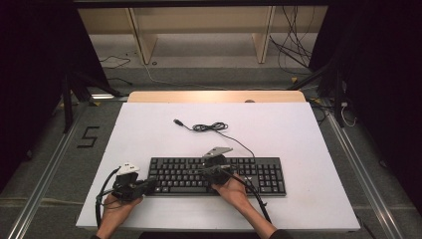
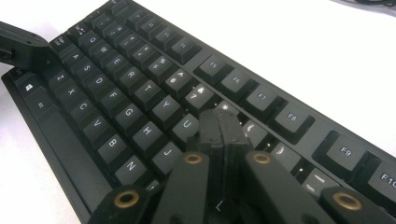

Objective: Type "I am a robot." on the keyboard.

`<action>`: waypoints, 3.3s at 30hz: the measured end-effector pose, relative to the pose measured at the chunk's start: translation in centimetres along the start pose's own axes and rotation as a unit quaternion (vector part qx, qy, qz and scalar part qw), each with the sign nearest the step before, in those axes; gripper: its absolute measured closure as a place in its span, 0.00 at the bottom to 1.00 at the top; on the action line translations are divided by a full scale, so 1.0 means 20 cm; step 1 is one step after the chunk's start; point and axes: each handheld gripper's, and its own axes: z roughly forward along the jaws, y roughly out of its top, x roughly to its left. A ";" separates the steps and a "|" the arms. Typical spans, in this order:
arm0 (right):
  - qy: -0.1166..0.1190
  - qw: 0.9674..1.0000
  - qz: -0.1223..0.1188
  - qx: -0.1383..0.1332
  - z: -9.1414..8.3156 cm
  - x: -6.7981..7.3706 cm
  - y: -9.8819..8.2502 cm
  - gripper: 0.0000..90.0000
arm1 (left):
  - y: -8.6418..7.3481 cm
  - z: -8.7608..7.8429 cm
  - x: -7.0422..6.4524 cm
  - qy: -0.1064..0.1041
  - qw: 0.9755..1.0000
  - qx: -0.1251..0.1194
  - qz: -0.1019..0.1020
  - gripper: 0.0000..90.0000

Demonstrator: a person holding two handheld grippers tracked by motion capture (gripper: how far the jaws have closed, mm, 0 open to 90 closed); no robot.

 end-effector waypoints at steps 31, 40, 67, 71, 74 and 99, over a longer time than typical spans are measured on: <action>0.059 0.997 0.016 -0.051 -0.13 0.01 0.02 0.58 | 0.04 -0.07 -0.05 -0.033 0.996 -0.083 -0.005 0.57; 0.078 0.995 0.006 -0.057 -0.17 0.04 0.01 0.49 | 0.04 -0.09 -0.05 -0.033 0.994 -0.106 -0.007 0.40; 0.105 0.993 -0.027 -0.039 -0.18 0.13 -0.06 0.89 | 0.04 -0.12 -0.08 -0.045 0.989 -0.140 0.006 0.33; 0.106 0.993 -0.032 -0.033 -0.17 0.14 -0.07 0.95 | 0.04 -0.12 -0.08 -0.045 0.989 -0.140 0.006 0.33; 0.106 0.993 -0.032 -0.033 -0.17 0.14 -0.07 0.95 | 0.04 -0.12 -0.08 -0.045 0.989 -0.140 0.006 0.33; 0.083 0.995 -0.050 0.010 -0.08 0.16 -0.13 1.00 | 0.04 -0.11 -0.10 -0.058 0.987 -0.151 0.013 0.30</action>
